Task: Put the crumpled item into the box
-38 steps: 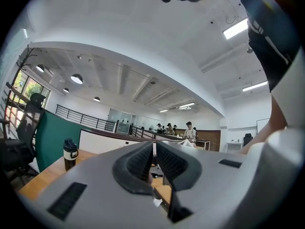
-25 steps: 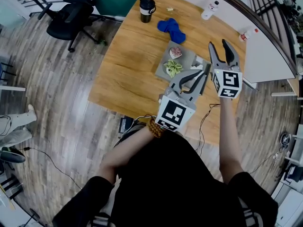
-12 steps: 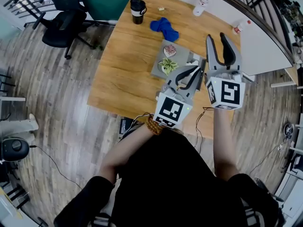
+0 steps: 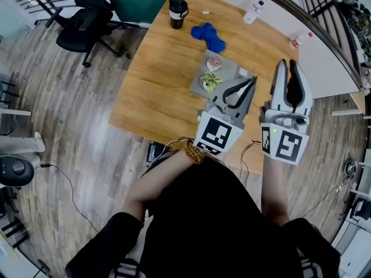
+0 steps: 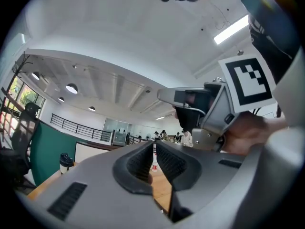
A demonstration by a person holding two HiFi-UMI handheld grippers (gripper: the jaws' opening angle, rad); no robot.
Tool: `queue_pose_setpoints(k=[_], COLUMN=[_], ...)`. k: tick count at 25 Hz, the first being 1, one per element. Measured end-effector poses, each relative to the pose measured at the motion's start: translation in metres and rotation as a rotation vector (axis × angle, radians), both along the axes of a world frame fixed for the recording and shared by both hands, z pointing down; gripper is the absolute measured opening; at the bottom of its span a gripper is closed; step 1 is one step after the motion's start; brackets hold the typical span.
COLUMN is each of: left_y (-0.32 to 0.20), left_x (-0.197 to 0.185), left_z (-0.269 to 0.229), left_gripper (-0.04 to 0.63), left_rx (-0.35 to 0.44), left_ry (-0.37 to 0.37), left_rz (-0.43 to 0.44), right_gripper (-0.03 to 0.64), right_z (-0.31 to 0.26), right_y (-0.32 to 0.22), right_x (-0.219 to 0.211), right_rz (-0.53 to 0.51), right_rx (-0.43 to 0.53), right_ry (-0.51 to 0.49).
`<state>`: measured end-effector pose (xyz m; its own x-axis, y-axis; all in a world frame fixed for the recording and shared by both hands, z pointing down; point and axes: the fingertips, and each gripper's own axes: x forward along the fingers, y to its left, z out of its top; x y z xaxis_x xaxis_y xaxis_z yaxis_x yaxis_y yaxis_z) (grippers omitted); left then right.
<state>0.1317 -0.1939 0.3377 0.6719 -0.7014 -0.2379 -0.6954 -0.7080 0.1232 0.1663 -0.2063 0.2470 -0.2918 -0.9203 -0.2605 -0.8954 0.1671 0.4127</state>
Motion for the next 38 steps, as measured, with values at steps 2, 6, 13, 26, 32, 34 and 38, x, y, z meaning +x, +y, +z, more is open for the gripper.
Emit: queue_pose_setpoints(k=[2,6,13,26,32,34,38], left_y=[-0.001,-0.003,0.002,0.013,0.015,0.015,0.014], left_x=[-0.003,-0.013,-0.024,-0.015,-0.022,-0.024,-0.022], left_z=[0.001,0.0,0.001,0.001,0.001,0.001,0.002], left_gripper=[0.038,0.038,0.038,0.038,0.038,0.038,0.038], left_rx=[0.006,0.006,0.027,0.049,0.072,0.07,0.07], left_ry=[-0.004,-0.005,-0.008,-0.025,-0.027,-0.032,-0.033], left_rz=[-0.009,-0.036,-0.068,-0.068,-0.076,-0.081,-0.08], right_gripper=[0.074,0.047,0.008,0.008,0.008,0.008,0.007], right_z=[0.002,0.016,0.051,0.104,0.123,0.126,0.129], right_y=[0.008,0.017,0.031,0.047,0.049,0.05,0.051], right_x=[0.006,0.019,0.017,0.016,0.005,0.001,-0.002], right_rz=[0.032,0.083,0.123,0.103,0.083,0.075,0.07], right_rx=[0.031,0.012,-0.072,-0.242,-0.279,-0.288,-0.296], right_ry=[-0.006,-0.036,-0.088,-0.122,-0.119,-0.115,-0.111])
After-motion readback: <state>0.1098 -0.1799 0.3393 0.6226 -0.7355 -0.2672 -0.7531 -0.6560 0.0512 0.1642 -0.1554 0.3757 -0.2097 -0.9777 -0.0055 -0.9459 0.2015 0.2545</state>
